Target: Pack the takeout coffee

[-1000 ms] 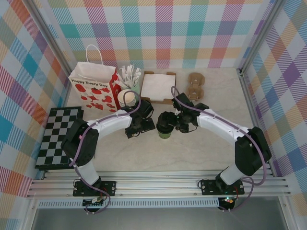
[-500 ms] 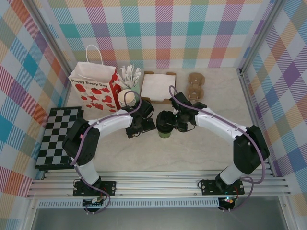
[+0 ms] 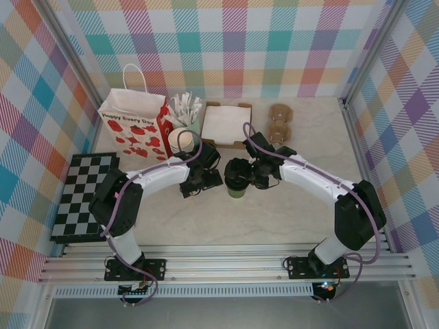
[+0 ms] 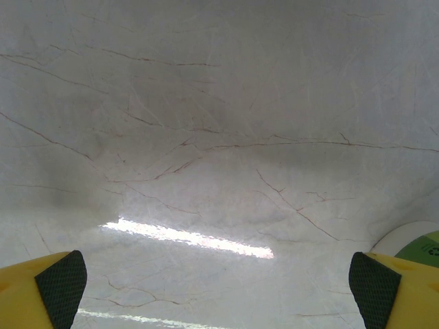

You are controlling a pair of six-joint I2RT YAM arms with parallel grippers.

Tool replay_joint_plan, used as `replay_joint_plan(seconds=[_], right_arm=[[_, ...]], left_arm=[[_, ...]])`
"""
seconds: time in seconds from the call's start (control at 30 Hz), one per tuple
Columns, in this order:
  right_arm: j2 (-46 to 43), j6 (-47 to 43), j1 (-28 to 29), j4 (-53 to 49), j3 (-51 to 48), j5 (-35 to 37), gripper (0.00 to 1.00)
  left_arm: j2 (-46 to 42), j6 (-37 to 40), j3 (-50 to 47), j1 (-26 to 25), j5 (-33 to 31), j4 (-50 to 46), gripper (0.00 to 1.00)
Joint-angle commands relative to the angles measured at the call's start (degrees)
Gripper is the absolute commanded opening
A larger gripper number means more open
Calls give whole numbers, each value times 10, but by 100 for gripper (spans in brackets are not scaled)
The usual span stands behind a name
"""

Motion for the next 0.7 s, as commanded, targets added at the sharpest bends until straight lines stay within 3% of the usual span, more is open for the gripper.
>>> replay_joint_plan(seconds=[0.0, 0.67], right_arm=[[14, 16, 7, -15, 17, 5, 100], [-13, 15, 11, 20, -8, 13, 100]], left_arm=[[4, 6, 16, -6, 10, -5, 100], [7, 9, 24, -11, 16, -5, 100]])
